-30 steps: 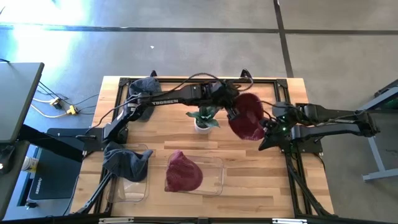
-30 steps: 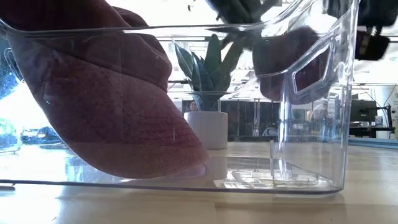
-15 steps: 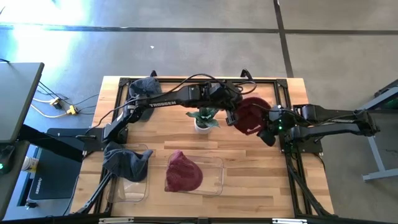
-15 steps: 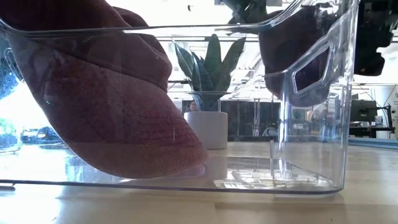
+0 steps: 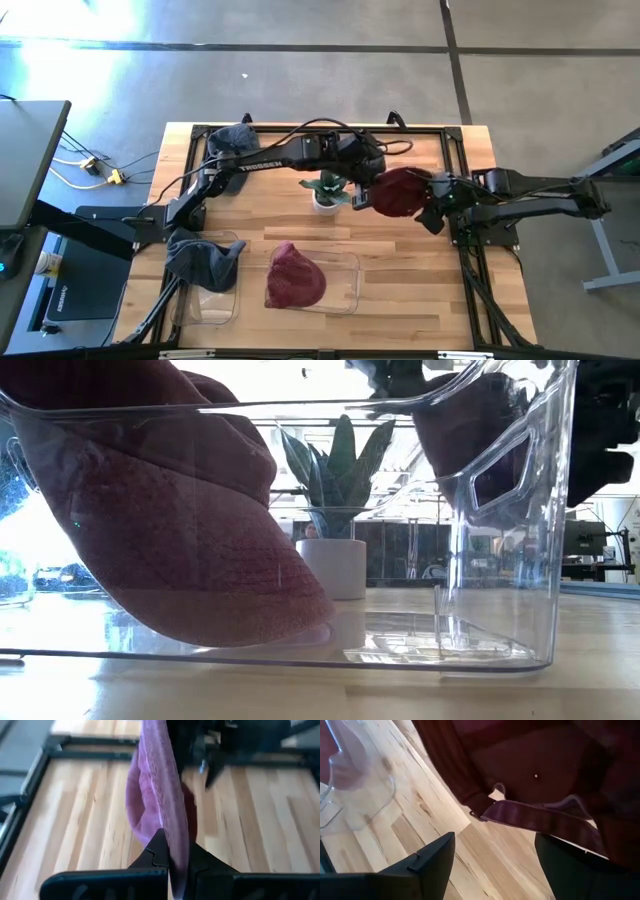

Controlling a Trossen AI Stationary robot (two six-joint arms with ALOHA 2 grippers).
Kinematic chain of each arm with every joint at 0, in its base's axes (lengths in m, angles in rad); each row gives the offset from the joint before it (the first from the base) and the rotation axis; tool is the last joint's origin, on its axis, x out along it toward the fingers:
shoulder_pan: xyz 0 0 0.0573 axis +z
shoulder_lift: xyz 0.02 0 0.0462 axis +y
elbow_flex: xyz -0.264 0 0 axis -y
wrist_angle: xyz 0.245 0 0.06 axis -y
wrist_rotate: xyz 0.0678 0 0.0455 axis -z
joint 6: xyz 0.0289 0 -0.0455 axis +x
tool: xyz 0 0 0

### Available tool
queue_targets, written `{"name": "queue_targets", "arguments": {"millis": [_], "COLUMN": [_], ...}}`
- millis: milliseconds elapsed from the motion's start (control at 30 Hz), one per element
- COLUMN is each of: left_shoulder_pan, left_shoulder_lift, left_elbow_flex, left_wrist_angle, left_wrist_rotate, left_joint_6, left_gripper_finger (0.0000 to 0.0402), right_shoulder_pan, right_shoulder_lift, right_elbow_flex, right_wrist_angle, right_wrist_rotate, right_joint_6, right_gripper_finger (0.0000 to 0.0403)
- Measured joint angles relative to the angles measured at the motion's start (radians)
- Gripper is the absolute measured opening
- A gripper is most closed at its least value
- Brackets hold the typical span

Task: Pick & Place hat
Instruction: Put the red cap into the right transparent bin

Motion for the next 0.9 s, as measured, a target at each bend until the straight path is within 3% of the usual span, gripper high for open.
{"name": "queue_targets", "arguments": {"millis": [233, 400, 567, 767, 900], "left_shoulder_pan": [0.004, 0.004, 0.028, 0.034, 0.047], "left_shoulder_lift": [-0.001, -0.003, -0.047, -0.060, -0.083], "left_elbow_flex": [0.000, -0.002, 0.000, -0.001, -0.002], "left_wrist_angle": [-0.110, -0.023, 0.054, 0.053, 0.036], "left_wrist_rotate": [0.009, 0.054, 0.085, -0.061, 0.042], "left_joint_6": [0.082, 0.108, 0.104, 0.080, 0.091], "left_gripper_finger": [0.0000, 0.0000, 0.0000, 0.0000, 0.0000], "right_shoulder_pan": [-0.001, -0.002, -0.002, -0.002, -0.002], "right_shoulder_lift": [-0.055, -0.110, -0.144, -0.168, -0.178], "right_elbow_flex": [0.053, 0.067, 0.069, 0.095, 0.152], "right_wrist_angle": [0.002, 0.047, 0.074, 0.077, 0.068], "right_wrist_rotate": [0.026, 0.036, 0.046, 0.057, 0.062], "right_joint_6": [-0.129, -0.278, -0.309, -0.283, -0.299], "right_gripper_finger": [0.0258, 0.0257, 0.0257, 0.0256, 0.0255]}}
